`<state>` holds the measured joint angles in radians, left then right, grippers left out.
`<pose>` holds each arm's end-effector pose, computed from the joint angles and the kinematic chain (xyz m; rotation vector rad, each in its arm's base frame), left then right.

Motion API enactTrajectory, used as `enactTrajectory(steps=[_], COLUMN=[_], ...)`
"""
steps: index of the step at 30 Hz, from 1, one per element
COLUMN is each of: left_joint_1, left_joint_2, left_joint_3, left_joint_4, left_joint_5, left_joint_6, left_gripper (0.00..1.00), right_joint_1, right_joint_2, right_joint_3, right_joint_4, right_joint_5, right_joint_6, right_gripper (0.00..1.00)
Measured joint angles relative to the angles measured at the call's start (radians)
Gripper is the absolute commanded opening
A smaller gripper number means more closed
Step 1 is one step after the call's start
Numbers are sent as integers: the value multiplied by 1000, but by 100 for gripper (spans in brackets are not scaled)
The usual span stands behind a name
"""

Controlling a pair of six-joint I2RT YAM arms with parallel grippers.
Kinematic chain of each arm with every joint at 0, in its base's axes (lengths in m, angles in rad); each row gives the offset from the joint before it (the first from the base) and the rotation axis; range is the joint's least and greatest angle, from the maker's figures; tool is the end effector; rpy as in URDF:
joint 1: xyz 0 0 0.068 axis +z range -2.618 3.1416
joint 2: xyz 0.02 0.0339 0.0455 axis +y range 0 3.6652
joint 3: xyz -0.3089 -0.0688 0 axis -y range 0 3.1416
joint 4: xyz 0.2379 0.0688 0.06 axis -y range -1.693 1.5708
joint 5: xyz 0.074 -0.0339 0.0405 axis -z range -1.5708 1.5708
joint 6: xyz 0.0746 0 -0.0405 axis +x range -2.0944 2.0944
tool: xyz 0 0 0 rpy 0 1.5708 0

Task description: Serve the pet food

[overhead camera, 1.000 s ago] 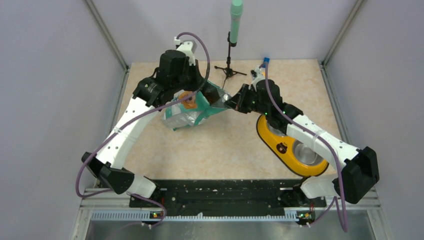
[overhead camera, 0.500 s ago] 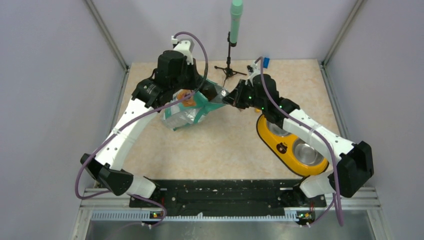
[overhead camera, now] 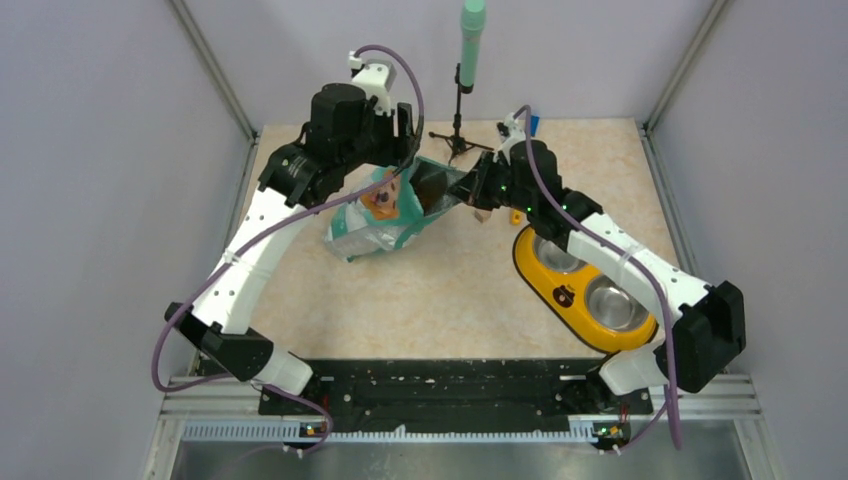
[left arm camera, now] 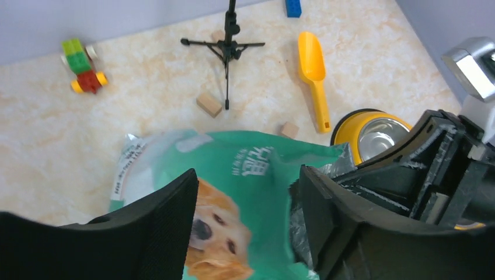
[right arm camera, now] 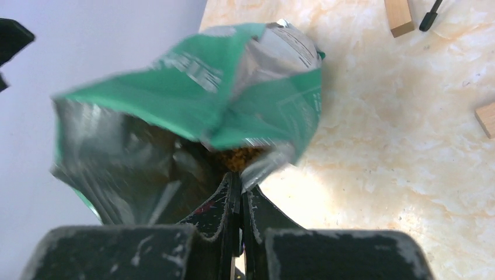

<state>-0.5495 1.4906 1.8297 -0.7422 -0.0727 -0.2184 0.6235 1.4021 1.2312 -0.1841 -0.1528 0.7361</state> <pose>0.2895 -0.1709 0.4989 0.2818 1.9778 -0.4269 0.2786 0.2143 0.3853 0.0064 2.0701 1.0272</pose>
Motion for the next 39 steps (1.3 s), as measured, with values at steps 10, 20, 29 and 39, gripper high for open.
enactTrajectory(steps=[10, 20, 29, 39], left_joint_1=[-116, -163, -150, -121], left_joint_2=[29, 79, 79, 96], left_joint_3=[135, 160, 187, 246], left_joint_4=[-110, -194, -228, -254], left_joint_5=[-3, 40, -44, -231], left_joint_6=[129, 174, 195, 166], left_gripper=[79, 81, 81, 70], right_joint_1=[-7, -7, -7, -7], right_joint_2=[35, 43, 203, 285], right_joint_3=[35, 55, 247, 327], right_joint_4=[-31, -21, 97, 193], right_joint_5=[-34, -57, -183, -261], right_joint_6=[-5, -11, 4, 51], right_gripper=[0, 0, 0, 0])
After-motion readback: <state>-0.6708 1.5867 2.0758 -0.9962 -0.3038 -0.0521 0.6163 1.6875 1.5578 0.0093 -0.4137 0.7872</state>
